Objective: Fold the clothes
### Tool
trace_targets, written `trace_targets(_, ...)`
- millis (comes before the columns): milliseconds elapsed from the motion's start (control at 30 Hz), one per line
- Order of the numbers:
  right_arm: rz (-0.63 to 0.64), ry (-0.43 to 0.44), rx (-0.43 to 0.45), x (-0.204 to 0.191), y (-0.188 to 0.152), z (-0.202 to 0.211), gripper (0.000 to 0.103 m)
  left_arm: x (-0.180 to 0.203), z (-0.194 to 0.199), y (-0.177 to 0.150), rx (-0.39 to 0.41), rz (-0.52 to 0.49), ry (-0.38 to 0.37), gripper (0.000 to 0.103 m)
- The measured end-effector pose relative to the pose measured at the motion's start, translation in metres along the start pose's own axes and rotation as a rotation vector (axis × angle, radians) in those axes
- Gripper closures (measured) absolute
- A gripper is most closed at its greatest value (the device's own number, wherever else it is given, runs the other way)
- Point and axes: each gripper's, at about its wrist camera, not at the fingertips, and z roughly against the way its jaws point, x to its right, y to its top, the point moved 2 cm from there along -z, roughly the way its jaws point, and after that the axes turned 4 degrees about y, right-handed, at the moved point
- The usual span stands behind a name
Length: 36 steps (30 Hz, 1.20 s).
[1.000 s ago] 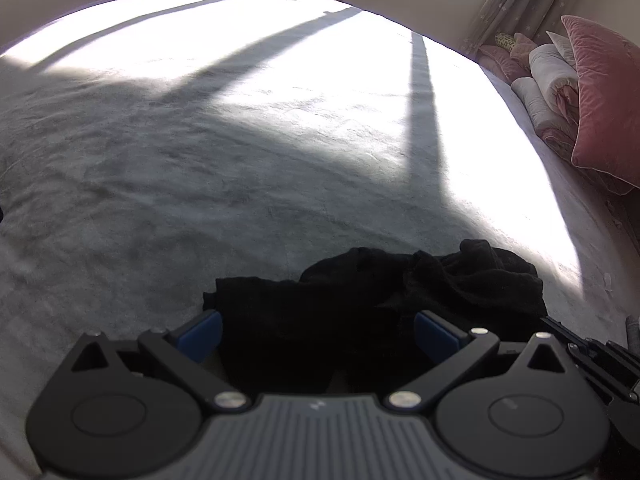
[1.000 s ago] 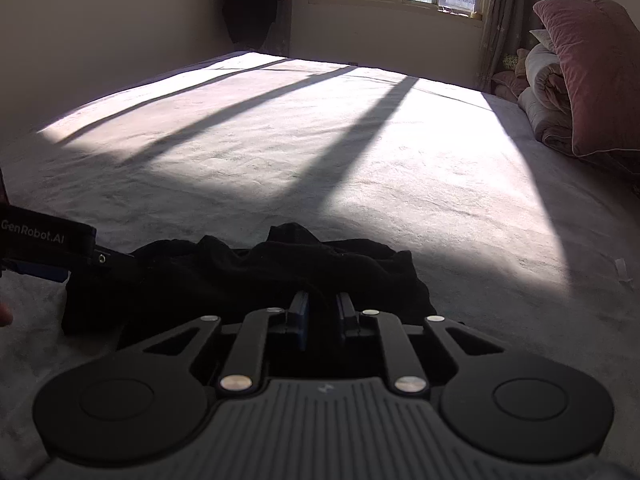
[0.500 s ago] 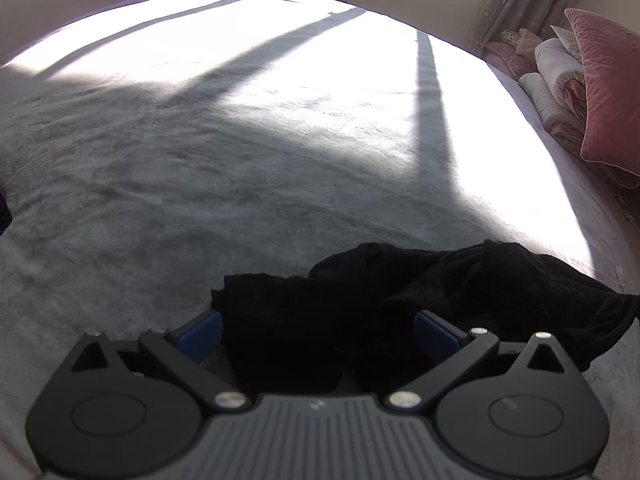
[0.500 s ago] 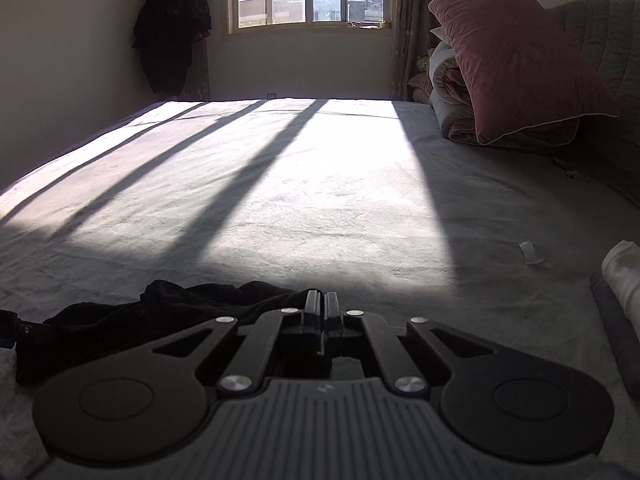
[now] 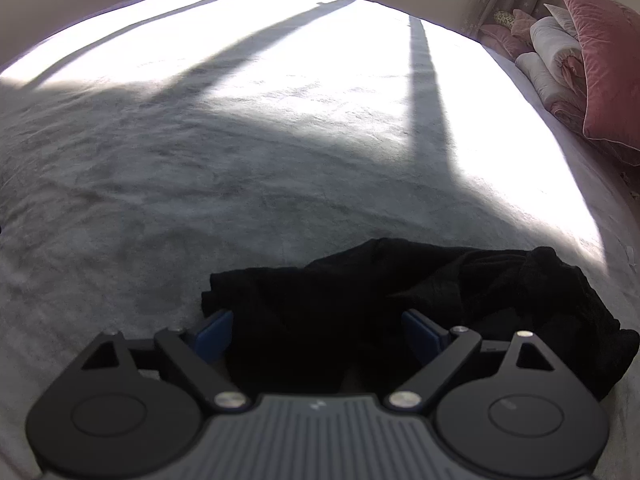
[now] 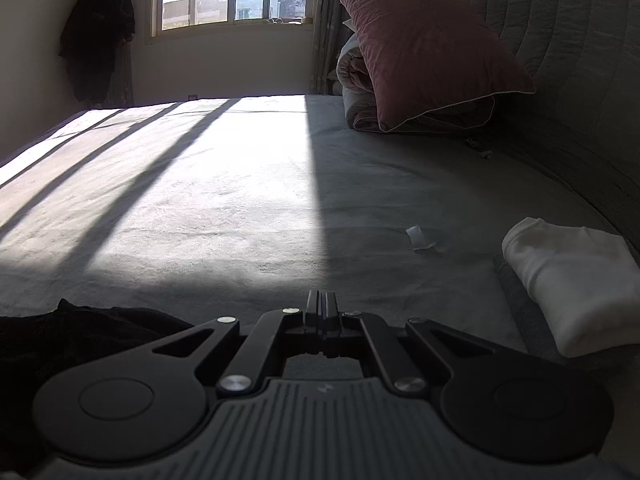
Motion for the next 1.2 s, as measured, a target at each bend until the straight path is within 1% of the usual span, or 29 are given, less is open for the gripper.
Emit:
trace_targets(33, -0.019, 0.014, -0.008, 0.003, -0.001, 0.000, 0.103, 0.001, 0.001, 0.000, 0.002, 0.001, -0.002, 0.016)
trace_targets(100, -0.048, 0.070, -0.026, 0.004, -0.002, 0.004, 0.102, 0.003, 0.005, 0.001, 0.014, 0.008, -0.023, 0.017)
trace_targets(133, -0.042, 0.090, -0.029, 0.000, -0.003, 0.006, 0.091, 0.004, 0.008, 0.001, 0.020, 0.011, -0.034, 0.017)
trace_targets(233, -0.022, 0.155, -0.041, -0.015, -0.005, 0.009, 0.087, 0.008, 0.012, 0.002, 0.035, 0.011, -0.061, 0.019)
trace_targets(267, -0.016, 0.179, -0.047, -0.021, -0.005, 0.010, 0.084, 0.009, 0.013, 0.002, 0.038, 0.008, -0.067, 0.021)
trace_targets(300, -0.010, 0.204, -0.053, -0.027, -0.006, 0.010, 0.070, 0.012, 0.013, 0.001, 0.039, 0.003, -0.072, 0.025)
trace_targets(333, -0.011, 0.233, -0.056, -0.033, -0.007, 0.011, 0.050, 0.014, 0.013, 0.001, 0.041, -0.003, -0.077, 0.027)
trace_targets(367, -0.010, 0.261, -0.059, -0.039, -0.008, 0.012, 0.044, 0.015, 0.013, 0.001, 0.042, -0.008, -0.082, 0.032)
trace_targets(400, 0.000, 0.285, -0.062, -0.046, -0.009, 0.013, 0.043, 0.017, 0.014, 0.000, 0.044, -0.013, -0.087, 0.037)
trace_targets(467, 0.023, 0.331, -0.068, -0.060, -0.010, 0.016, 0.043, 0.020, 0.014, 0.000, 0.045, -0.024, -0.100, 0.041)
trace_targets(533, 0.060, 0.367, -0.071, -0.076, -0.012, 0.015, 0.044, 0.022, 0.012, 0.000, 0.042, -0.034, -0.111, 0.043)
trace_targets(633, 0.103, 0.411, -0.094, -0.096, -0.019, 0.010, 0.045, 0.026, 0.007, -0.002, 0.027, -0.047, -0.113, 0.047)
trace_targets(667, 0.112, 0.421, -0.106, -0.101, -0.021, 0.008, 0.046, 0.027, 0.006, -0.002, 0.022, -0.052, -0.113, 0.050)
trace_targets(733, 0.126, 0.436, -0.132, -0.111, -0.026, 0.001, 0.053, 0.030, 0.002, -0.003, 0.014, -0.068, -0.106, 0.056)
trace_targets(767, 0.134, 0.440, -0.148, -0.116, -0.030, -0.003, 0.056, 0.031, 0.000, -0.004, 0.013, -0.080, -0.099, 0.064)
trace_targets(800, 0.137, 0.441, -0.161, -0.119, -0.032, -0.007, 0.067, 0.032, -0.001, -0.004, 0.011, -0.092, -0.092, 0.079)
trace_targets(833, 0.137, 0.438, -0.167, -0.120, -0.034, -0.010, 0.089, 0.034, -0.003, -0.005, 0.009, -0.105, -0.085, 0.086)
trace_targets(867, 0.130, 0.422, -0.168, -0.119, -0.035, -0.013, 0.100, 0.033, -0.005, -0.004, 0.013, -0.104, -0.082, 0.094)
trace_targets(900, 0.117, 0.405, -0.160, -0.116, -0.034, -0.014, 0.102, 0.033, -0.006, -0.004, 0.018, -0.102, -0.079, 0.096)
trace_targets(1000, 0.067, 0.358, -0.123, -0.101, -0.027, -0.012, 0.102, 0.026, 0.001, 0.001, 0.056, -0.058, -0.091, 0.099)
trace_targets(1100, 0.004, 0.313, -0.061, -0.076, -0.013, -0.002, 0.102, 0.016, 0.015, 0.009, 0.129, -0.010, -0.095, 0.099)
trace_targets(1200, -0.052, 0.280, -0.008, -0.053, -0.001, 0.009, 0.102, 0.006, 0.028, 0.017, 0.197, 0.049, -0.120, 0.099)
